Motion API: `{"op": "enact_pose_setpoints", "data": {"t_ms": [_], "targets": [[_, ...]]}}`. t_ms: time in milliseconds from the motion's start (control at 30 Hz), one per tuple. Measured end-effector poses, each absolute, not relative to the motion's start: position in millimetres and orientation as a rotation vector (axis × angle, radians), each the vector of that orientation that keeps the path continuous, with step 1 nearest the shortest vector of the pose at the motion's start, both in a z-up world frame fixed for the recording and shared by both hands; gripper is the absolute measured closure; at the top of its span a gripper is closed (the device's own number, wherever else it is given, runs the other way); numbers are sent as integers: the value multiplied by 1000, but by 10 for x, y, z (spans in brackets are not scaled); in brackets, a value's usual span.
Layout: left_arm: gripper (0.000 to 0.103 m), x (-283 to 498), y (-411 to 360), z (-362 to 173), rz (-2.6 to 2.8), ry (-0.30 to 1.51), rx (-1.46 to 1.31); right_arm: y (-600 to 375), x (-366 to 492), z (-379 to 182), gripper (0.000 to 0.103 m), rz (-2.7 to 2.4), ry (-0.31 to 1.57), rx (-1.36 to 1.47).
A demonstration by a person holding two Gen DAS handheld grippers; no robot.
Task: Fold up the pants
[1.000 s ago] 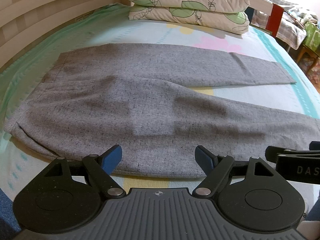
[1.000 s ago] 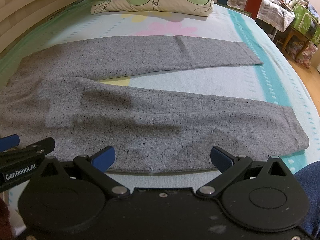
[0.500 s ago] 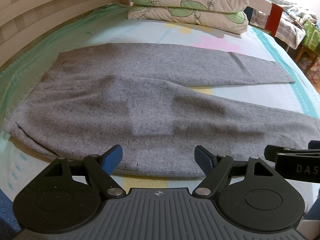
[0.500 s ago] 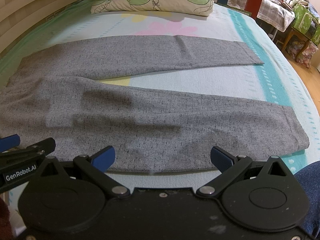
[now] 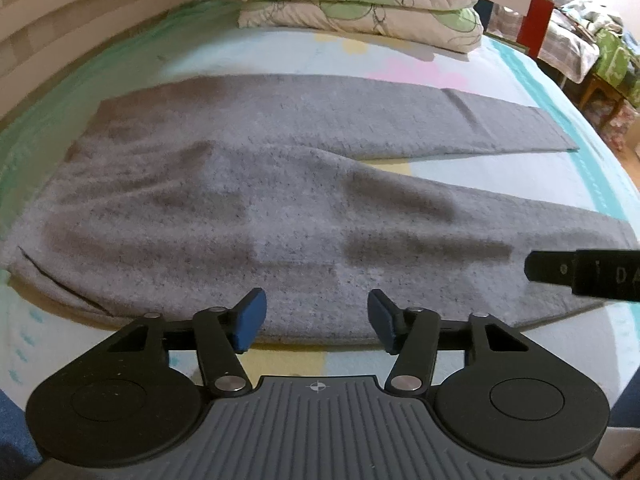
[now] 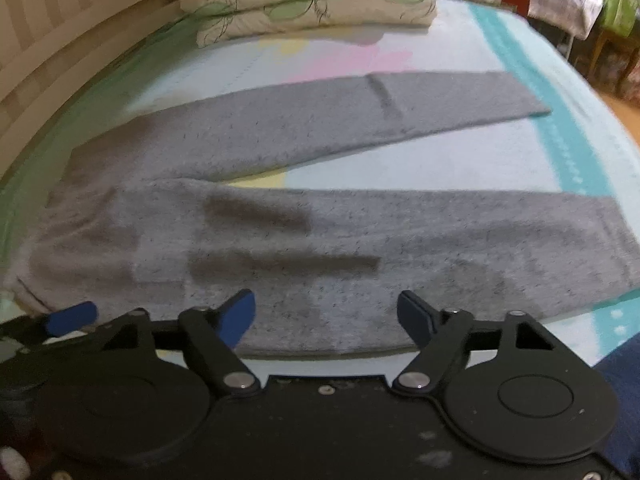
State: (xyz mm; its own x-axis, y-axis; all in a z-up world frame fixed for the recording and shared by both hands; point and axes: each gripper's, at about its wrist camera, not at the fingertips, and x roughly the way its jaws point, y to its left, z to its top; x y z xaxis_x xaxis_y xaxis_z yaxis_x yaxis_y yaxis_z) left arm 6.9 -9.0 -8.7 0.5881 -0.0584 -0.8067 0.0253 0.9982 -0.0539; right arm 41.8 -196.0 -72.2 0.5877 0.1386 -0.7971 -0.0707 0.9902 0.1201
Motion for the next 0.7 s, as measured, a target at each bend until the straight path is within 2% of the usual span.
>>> {"op": "enact_pose_setpoints", "data": {"t_ms": [100,167,367,533,700], "targets": [[52,139,-42,-70,-57,950,-90,-1942,523,-633,47,148,916,54],[52,220,-36,-39,-52,942,-102,-1917,625,-548,52,151,876,2],[52,553,-129,41,-49,877,-26,-1954,1078,-476,52,220,781,-89],[52,788,-224,-147,-103,918,-6,-2096,1587,-654,53,294,917,-88],[52,862,-290,-500,-146,1015,5,-2083,1811,-864,56,393,981,-262]]}}
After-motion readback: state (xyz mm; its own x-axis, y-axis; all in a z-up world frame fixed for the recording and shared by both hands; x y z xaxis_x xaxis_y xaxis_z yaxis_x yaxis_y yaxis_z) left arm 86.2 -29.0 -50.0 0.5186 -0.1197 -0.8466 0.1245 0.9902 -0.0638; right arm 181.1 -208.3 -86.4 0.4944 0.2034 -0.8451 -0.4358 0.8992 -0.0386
